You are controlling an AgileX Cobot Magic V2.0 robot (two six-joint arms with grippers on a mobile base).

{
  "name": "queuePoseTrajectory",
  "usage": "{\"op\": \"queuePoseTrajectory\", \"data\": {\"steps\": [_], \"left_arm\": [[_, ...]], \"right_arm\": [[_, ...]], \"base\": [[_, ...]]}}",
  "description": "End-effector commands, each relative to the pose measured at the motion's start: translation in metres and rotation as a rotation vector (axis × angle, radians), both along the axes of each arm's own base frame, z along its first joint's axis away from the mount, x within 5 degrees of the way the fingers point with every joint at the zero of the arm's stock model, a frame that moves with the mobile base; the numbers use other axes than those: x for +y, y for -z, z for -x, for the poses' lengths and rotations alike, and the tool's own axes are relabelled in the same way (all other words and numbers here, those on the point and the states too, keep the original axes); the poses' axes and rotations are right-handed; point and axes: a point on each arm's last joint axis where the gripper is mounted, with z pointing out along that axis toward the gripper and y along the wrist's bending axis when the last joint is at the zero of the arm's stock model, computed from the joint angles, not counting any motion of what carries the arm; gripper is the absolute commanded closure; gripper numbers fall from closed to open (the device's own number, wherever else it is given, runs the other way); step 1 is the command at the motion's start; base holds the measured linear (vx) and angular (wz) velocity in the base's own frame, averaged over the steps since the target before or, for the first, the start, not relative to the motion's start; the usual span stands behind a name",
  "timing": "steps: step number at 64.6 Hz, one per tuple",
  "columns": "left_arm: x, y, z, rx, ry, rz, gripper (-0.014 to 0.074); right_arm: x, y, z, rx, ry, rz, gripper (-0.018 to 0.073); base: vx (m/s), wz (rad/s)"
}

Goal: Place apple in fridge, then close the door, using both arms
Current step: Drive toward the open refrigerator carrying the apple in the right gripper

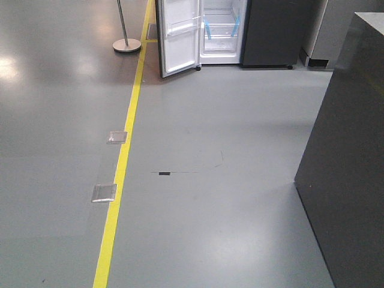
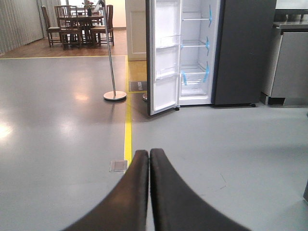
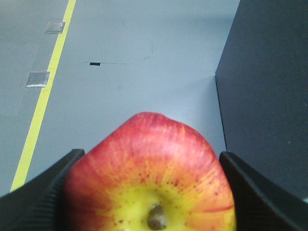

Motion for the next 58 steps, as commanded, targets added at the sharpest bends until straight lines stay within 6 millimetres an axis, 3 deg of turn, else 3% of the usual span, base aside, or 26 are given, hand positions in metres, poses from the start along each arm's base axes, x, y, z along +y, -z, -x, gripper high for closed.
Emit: {"op": "queuePoseTrajectory", "data": {"steps": [1,58], "left_arm": [[-0.0011,-0.0011,0.0000,-0.072,0.015,0.005,0.0601],[-0.0011,-0.0011,0.0000,-0.072,0.015,0.005,0.0601]], "right_arm": [[-0.0008,-0.0136,-0.0033,-0.093,0.008,0.005,0.0543],[-0.0008,-0.0137,-0.0034,-0.094,0.008,0.005,0.0543]], "base": [[0.18,0.01],[0.16,0.02]]}}
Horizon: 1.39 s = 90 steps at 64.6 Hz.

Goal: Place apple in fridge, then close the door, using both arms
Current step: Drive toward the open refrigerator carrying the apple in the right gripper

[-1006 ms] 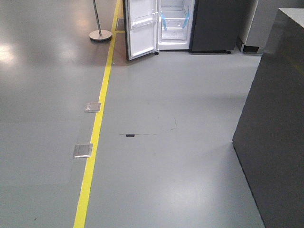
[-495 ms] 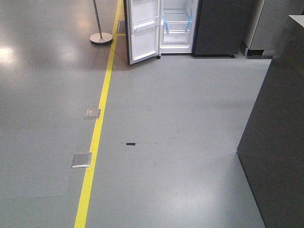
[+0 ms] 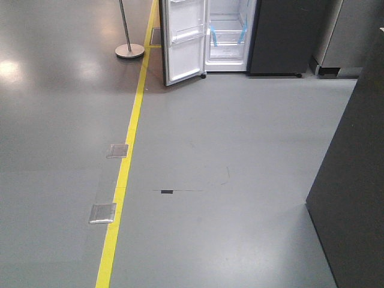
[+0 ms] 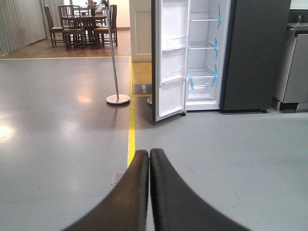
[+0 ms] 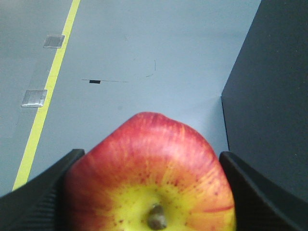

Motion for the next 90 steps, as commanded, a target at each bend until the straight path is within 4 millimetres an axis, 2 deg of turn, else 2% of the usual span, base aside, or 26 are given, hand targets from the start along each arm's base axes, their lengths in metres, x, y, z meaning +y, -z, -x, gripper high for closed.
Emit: {"op": "queuePoseTrajectory", "data": {"steps": [1,90], "left_arm": [[-0.0011,-0.0011,0.0000,-0.072,0.015,0.005,0.0601],[-0.0011,-0.0011,0.0000,-0.072,0.015,0.005,0.0601]], "right_arm": [[-0.0008,-0.0137,-0.0034,-0.095,0.008,0.005,0.0543],[-0.0008,-0.0136,-0.0034,-0.094,0.008,0.005,0.0543]], "base": [[0.14,0.01],[0.15,0.01]]}}
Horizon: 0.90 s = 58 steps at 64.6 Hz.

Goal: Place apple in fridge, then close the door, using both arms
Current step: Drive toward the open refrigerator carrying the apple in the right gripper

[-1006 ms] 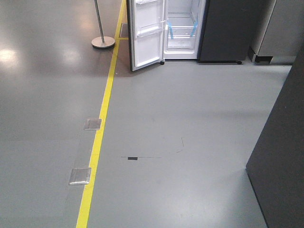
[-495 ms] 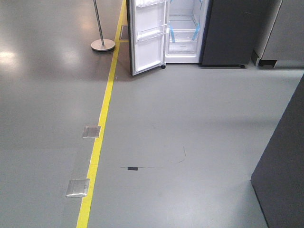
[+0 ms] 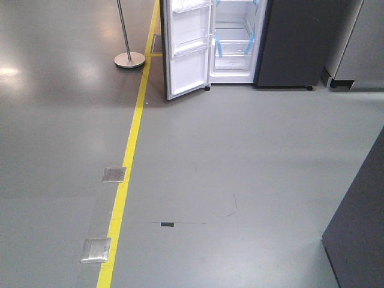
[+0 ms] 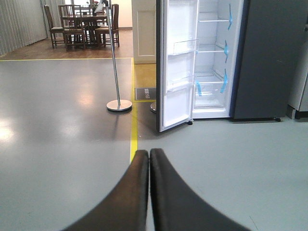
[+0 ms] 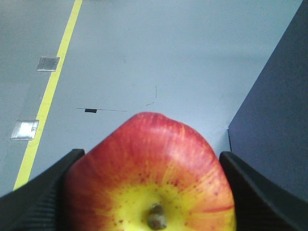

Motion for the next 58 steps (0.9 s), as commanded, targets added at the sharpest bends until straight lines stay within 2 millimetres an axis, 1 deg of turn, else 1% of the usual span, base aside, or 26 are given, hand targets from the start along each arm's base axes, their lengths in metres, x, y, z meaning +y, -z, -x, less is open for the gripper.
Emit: {"op": "queuePoseTrajectory", "data": {"steps": [1,58], "left_arm": [[-0.0011,-0.0011,0.0000,-0.072,0.015,0.005,0.0601],[-0.0011,-0.0011,0.0000,-0.072,0.015,0.005,0.0601]], "right_arm": [[-0.0008,-0.0136,-0.0034,-0.094,0.008,0.005,0.0543],[-0.0008,-0.0137,-0.0034,-0.094,0.008,0.005,0.0543]], "base": [[0.15,0.00],[0.14,-0.05]]}}
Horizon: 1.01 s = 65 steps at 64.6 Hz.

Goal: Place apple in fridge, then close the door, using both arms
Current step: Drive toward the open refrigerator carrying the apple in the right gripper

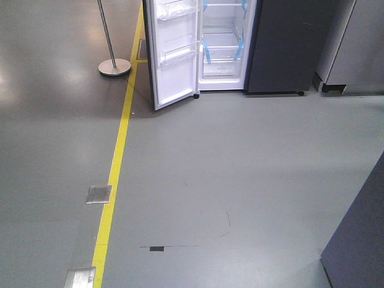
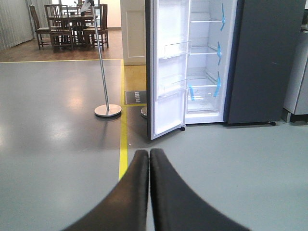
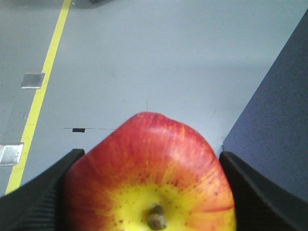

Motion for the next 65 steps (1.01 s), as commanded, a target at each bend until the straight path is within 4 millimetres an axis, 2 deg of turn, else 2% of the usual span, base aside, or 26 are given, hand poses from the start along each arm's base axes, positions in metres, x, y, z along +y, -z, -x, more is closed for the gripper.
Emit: {"op": "queuePoseTrajectory", "data": {"steps": [1,65], "left_arm": [[-0.0011,-0.0011,0.0000,-0.072,0.015,0.005,0.0601],[-0.0011,-0.0011,0.0000,-0.072,0.015,0.005,0.0601]], "right_arm": [[-0.0008,-0.0137,-0.0034,-0.094,0.008,0.005,0.0543],[-0.0008,-0.0137,-0.0034,-0.094,0.008,0.005,0.0543]], "base": [[0.12,-0.05],[0.15,0.02]]}}
